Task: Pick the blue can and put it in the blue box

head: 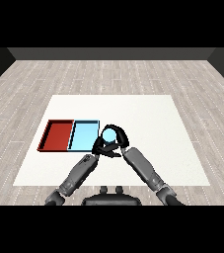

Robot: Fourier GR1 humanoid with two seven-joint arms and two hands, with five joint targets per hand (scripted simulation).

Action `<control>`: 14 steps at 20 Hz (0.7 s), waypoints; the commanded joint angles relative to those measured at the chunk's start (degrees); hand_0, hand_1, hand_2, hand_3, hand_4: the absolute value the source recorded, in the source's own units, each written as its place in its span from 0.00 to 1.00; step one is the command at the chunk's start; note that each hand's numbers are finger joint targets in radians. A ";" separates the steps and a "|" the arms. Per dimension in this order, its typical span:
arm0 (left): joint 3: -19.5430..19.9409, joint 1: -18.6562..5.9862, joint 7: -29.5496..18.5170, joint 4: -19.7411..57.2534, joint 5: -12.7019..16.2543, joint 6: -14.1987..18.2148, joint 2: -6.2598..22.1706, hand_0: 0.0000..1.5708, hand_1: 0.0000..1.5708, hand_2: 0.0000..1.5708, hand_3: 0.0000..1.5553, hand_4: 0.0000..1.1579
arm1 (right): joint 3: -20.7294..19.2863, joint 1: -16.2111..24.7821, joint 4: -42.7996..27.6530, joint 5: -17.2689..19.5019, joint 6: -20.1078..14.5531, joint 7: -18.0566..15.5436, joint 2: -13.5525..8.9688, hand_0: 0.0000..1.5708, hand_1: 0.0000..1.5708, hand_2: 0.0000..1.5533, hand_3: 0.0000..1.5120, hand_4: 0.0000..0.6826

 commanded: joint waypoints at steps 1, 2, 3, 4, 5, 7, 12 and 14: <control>1.57 -2.17 -0.43 0.86 -0.12 -0.63 -0.04 0.00 0.00 0.00 0.00 0.09 | 5.08 -2.53 -3.65 -0.10 -5.15 3.76 0.03 0.87 0.87 0.93 0.92 0.90; 0.20 -4.18 -3.47 4.98 1.26 0.25 -0.04 0.00 0.00 0.00 0.00 0.15 | 3.88 -1.42 1.40 -2.95 -2.52 -1.91 0.02 0.84 0.84 0.92 0.92 0.90; -0.37 -5.12 0.24 4.02 -6.50 6.34 0.46 0.00 0.00 0.00 0.00 0.24 | 4.88 -0.90 -1.36 -0.50 -1.97 1.19 0.02 0.80 0.80 0.91 0.92 0.90; -1.28 -4.32 0.73 5.03 -7.91 7.79 0.12 0.17 0.17 0.33 0.00 0.49 | 6.34 -3.73 -0.21 -2.81 -4.36 1.83 0.02 0.81 0.81 0.91 0.92 0.90; -1.30 -5.32 3.51 3.34 -8.81 9.89 -0.03 0.08 0.08 0.29 0.00 0.52 | 4.33 -1.72 1.87 -2.77 -1.53 -1.93 0.02 0.89 0.89 0.93 0.92 0.89; -0.62 -5.95 3.87 3.81 -10.72 9.59 0.00 0.29 0.29 0.36 0.26 0.24 | 6.82 -0.94 -1.75 -2.39 -3.31 0.59 0.01 0.92 0.92 0.94 0.92 0.87; -6.25 -7.57 7.16 5.40 -17.21 13.43 2.46 0.13 0.13 0.19 0.00 0.26 | 7.70 -5.39 4.53 -6.17 -3.94 -2.09 -0.03 0.93 0.93 0.94 0.92 0.88; -4.88 -6.76 2.83 4.64 -5.20 11.31 0.12 0.00 0.00 0.00 0.00 0.37 | 12.10 -2.95 -0.51 -4.64 -8.40 -0.64 -0.04 0.93 0.93 0.94 0.92 0.86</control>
